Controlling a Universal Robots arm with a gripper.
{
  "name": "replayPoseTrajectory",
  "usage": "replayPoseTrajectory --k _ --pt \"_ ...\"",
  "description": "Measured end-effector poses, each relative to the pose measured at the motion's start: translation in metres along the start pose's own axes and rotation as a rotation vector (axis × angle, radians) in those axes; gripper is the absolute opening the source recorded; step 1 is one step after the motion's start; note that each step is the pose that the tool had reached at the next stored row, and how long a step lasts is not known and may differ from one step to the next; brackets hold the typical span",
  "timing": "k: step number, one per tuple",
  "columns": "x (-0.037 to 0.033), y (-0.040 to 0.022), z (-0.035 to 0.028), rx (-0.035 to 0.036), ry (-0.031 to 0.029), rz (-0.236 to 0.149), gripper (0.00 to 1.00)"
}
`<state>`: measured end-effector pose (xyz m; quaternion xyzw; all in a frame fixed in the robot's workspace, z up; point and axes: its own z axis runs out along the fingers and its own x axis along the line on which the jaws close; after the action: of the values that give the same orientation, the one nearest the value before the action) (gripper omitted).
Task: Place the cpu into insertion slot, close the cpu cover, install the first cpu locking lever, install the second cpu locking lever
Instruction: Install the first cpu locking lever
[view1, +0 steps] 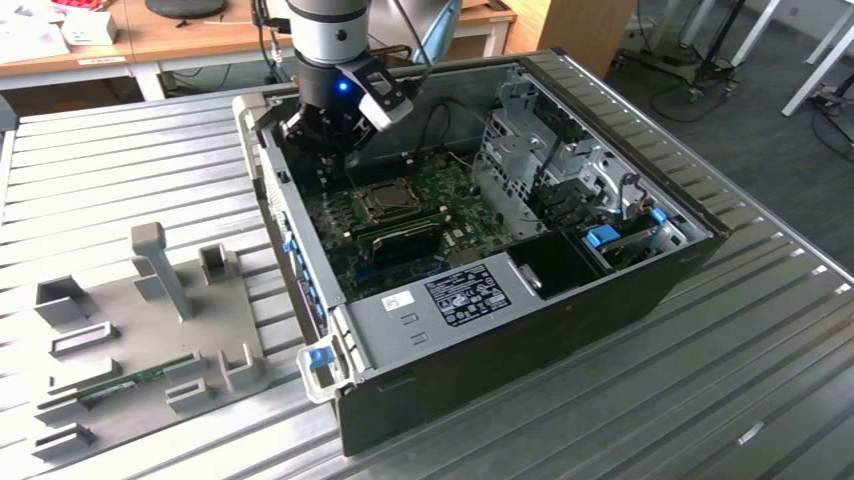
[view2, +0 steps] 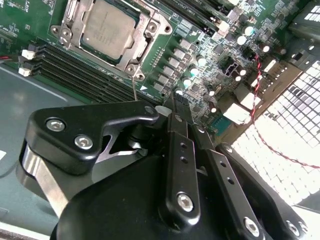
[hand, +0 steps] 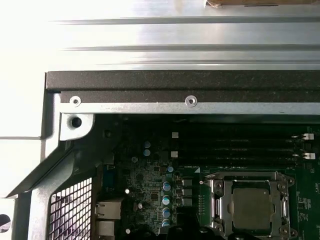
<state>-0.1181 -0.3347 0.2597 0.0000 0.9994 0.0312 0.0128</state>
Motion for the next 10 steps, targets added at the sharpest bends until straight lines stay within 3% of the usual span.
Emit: replayPoseTrajectory --k 2,3,5,6,8,10 --pt "0.0000 0.0000 0.0000 -0.0003 0.0001 0.000 0.10" --pt "-0.0001 0.0000 0.0001 -0.0069 -0.0001 0.000 0.10" --pt "-0.0001 0.0000 0.0001 -0.0299 -0.0003 0.001 0.10" --pt "-0.0001 0.0000 0.0001 -0.0375 -0.0003 0.001 0.10" --pt "-0.0001 0.0000 0.0001 -0.0468 -0.0003 0.001 0.10" --pt "0.0000 0.0001 0.0001 -0.0499 -0.0003 0.001 0.10"
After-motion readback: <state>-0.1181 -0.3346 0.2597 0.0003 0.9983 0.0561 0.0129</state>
